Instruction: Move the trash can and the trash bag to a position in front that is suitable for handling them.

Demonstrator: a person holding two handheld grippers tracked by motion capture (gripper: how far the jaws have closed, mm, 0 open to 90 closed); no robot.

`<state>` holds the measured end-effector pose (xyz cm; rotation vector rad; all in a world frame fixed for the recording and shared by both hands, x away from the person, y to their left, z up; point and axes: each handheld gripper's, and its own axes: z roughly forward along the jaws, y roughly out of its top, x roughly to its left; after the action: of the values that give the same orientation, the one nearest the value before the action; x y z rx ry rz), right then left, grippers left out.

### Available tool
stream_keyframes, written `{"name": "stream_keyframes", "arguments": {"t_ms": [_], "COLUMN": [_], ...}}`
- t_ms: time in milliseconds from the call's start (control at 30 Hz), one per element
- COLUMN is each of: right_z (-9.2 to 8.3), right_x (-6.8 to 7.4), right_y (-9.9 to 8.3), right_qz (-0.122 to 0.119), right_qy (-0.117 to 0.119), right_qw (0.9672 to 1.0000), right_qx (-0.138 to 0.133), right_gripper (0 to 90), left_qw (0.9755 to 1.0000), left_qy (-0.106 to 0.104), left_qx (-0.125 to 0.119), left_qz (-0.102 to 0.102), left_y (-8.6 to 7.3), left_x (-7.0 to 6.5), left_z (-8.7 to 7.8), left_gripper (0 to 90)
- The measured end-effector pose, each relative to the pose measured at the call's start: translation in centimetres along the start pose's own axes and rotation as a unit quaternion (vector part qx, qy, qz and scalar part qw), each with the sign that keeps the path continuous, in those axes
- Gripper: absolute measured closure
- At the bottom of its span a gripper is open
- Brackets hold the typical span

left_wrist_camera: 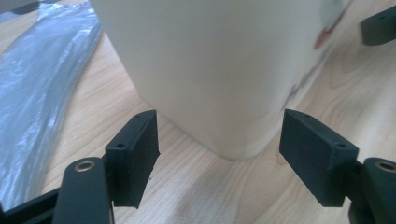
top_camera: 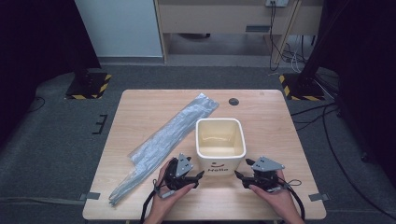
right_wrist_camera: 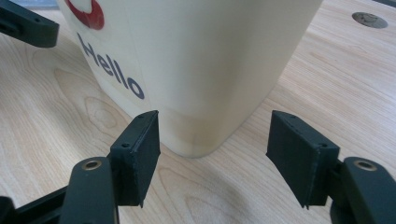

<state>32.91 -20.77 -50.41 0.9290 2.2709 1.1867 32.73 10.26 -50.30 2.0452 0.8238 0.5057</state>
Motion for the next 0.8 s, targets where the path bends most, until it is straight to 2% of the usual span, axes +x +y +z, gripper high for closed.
{"name": "stream_keyframes", "arguments": {"t_ms": [133, 467, 633, 700, 733, 800], "right_z": [-0.2, -0.2, -1.4, -1.7, -2.4, -2.8], "right_x": [-0.3, -0.9, -1.6, -1.9, -2.4, -2.8], "right_y": [-0.1, -0.2, -0.1, 0.0, 0.2, 0.5], "right_qz": [0.009, 0.016, 0.031, 0.034, 0.044, 0.041], "right_qy": [0.0, -0.01, -0.017, -0.015, -0.01, -0.014], "right_qw": [1.0, 0.9998, 0.9993, 0.9992, 0.9988, 0.9989], "right_qx": [-0.001, -0.002, -0.013, -0.013, -0.017, -0.017], "right_gripper": [33.6, 32.5, 29.2, 28.0, 27.6, 27.7], "left_qw": [1.0, 0.9998, 0.9999, 0.9999, 0.9998, 0.9996], "left_qy": [-0.005, 0.013, 0.012, 0.012, 0.014, 0.021], "left_qx": [-0.003, -0.002, 0.007, 0.009, 0.011, 0.019], "left_qz": [-0.001, -0.013, -0.006, -0.005, -0.001, 0.003], "left_y": [0.3, 0.5, -0.1, -0.2, -0.4, -0.7], "left_x": [-0.1, -0.2, -0.3, -0.3, -0.3, -0.1], "left_z": [0.3, 1.3, 0.2, 0.0, -0.3, -0.7], "left_gripper": [27.8, 27.3, 25.2, 24.5, 24.2, 23.6]}}
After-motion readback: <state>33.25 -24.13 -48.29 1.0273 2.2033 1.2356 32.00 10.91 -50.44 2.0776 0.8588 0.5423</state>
